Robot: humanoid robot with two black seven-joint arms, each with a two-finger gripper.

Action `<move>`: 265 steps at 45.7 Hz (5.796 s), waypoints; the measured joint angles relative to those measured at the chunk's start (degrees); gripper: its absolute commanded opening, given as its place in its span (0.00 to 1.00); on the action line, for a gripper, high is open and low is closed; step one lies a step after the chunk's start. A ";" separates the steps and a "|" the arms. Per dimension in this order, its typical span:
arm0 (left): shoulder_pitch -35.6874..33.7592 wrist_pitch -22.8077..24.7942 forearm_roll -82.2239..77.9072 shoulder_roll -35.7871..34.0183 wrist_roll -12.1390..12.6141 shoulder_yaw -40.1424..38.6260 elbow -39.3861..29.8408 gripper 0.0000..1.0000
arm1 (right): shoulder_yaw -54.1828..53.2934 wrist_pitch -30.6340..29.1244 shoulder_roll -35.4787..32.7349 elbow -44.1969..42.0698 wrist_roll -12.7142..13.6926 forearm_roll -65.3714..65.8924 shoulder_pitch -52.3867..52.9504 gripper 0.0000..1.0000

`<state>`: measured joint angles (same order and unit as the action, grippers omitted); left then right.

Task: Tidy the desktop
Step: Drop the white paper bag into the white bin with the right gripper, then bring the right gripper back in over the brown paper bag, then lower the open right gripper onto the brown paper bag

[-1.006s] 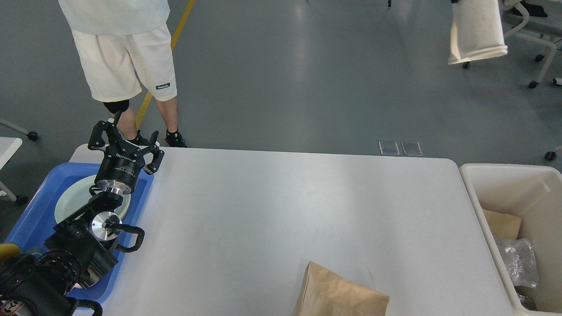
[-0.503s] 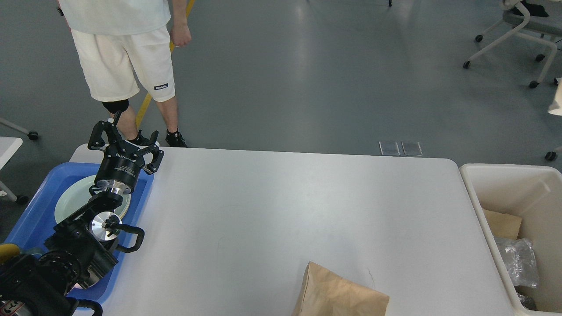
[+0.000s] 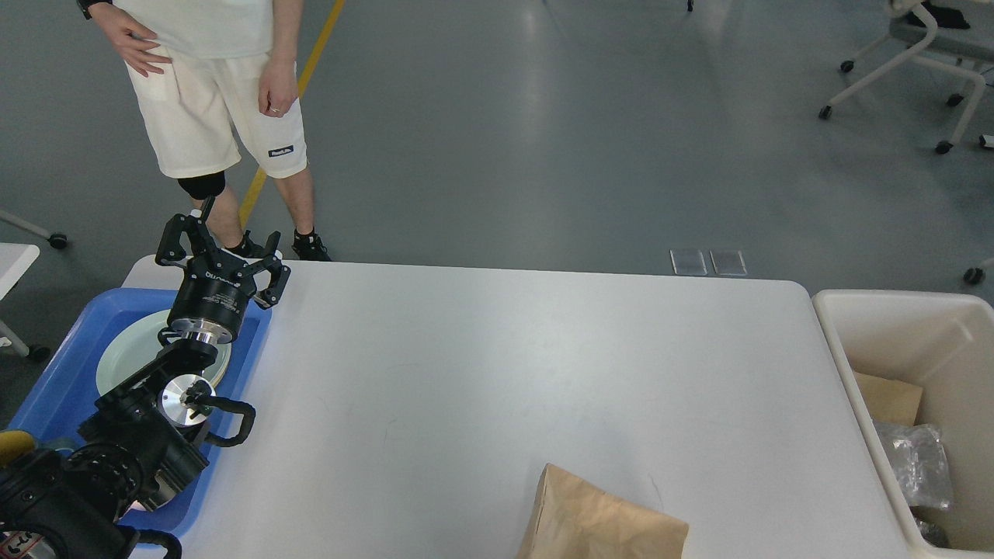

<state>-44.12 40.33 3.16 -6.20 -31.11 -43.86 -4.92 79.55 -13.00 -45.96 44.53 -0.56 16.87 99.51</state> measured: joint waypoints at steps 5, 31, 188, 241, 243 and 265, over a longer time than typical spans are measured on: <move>0.00 0.00 0.00 -0.01 0.00 0.00 0.00 0.96 | -6.58 2.40 -0.49 -3.62 -0.87 -0.73 -9.15 0.00; 0.00 0.00 0.00 -0.01 0.00 0.00 0.00 0.96 | -28.06 4.82 0.19 -11.71 -1.65 -1.06 -34.26 0.04; 0.00 -0.04 0.00 -0.02 0.00 0.00 0.00 0.96 | -22.06 -33.59 53.69 25.52 2.69 5.31 8.65 0.99; 0.00 -0.02 0.00 -0.02 0.00 0.00 0.00 0.96 | -29.85 -24.00 56.22 24.79 6.45 9.09 -3.17 0.97; 0.00 -0.02 0.00 -0.03 0.00 0.00 0.00 0.96 | -29.83 -23.86 55.76 24.79 6.46 9.04 -3.17 0.97; 0.00 -0.02 0.00 -0.04 0.00 0.00 0.00 0.96 | -27.42 -20.35 54.20 24.34 6.45 8.15 -5.57 0.94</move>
<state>-44.12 40.31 3.16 -6.24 -31.11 -43.86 -4.92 52.14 -33.35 8.24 68.86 5.89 25.02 93.95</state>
